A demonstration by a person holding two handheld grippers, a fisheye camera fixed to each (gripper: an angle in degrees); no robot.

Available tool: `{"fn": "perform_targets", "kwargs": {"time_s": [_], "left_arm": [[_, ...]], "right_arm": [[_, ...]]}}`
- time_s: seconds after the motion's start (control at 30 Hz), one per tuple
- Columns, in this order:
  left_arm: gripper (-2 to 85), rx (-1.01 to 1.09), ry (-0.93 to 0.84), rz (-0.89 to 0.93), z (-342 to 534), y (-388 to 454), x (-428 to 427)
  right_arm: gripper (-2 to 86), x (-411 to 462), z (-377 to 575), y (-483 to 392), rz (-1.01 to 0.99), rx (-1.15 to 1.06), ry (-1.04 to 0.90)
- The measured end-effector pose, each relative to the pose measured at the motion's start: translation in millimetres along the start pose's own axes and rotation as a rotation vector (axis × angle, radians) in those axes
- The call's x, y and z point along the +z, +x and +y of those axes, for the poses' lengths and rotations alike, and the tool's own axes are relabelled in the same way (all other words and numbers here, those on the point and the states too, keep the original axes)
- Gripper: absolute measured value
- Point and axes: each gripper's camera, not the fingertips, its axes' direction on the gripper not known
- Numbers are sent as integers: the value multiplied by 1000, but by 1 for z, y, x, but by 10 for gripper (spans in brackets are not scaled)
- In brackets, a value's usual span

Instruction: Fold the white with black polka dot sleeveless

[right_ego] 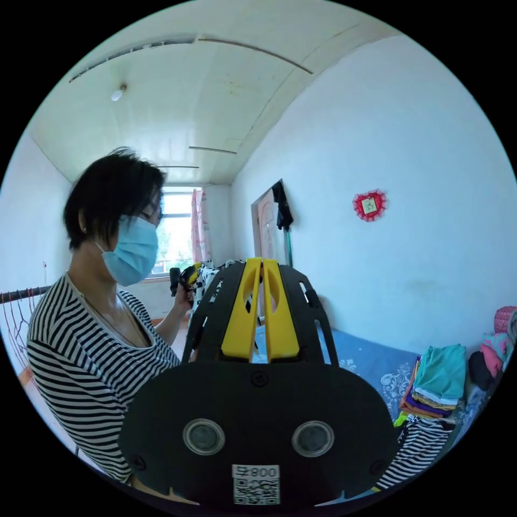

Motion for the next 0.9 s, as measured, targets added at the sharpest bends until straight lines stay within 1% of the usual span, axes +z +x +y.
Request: {"fn": "perform_targets", "kwargs": {"time_s": [0.1, 0.17, 0.2, 0.27, 0.3, 0.37, 0.5, 0.57, 0.63, 0.67, 0.73, 0.8, 0.9], "left_arm": [[22, -82, -69, -42, 0, -61, 54], [24, -156, -133, -76, 5, -120, 104], [25, -175, -150, -87, 8, -135, 117], [29, -266, -214, -132, 24, -202, 170], [29, -288, -227, -137, 29, -218, 184], [33, -394, -285, -169, 56, -286, 238], [39, -522, -425, -259, 111, -382, 321], [49, -650, -560, -276, 163, -448, 374], [59, -774, -634, -337, 205, -491, 403], [66, -835, -681, -356, 230, -514, 417], [70, -909, -699, -388, 260, -539, 427], [72, -962, -676, -386, 282, -554, 428], [76, -1014, -652, -361, 306, -565, 418]], "right_arm": [[2, 57, 7, 53, 43, 68, -43], [2, 98, 13, 90, 77, 112, -86], [2, 127, 19, 118, 100, 147, -118], [2, 173, 31, 161, 120, 197, -168], [3, 205, 42, 192, 146, 239, -212], [3, 254, 63, 239, 164, 305, -277], [2, 371, 134, 354, 248, 493, -449], [2, 420, 175, 404, 287, 586, -537], [1, 472, 237, 465, 359, 745, -644], [1, 482, 252, 479, 368, 786, -668], [0, 512, 312, 519, 412, 931, -762], [0, 526, 346, 530, 409, 975, -788], [1, 540, 388, 519, 343, 970, -810]]}}
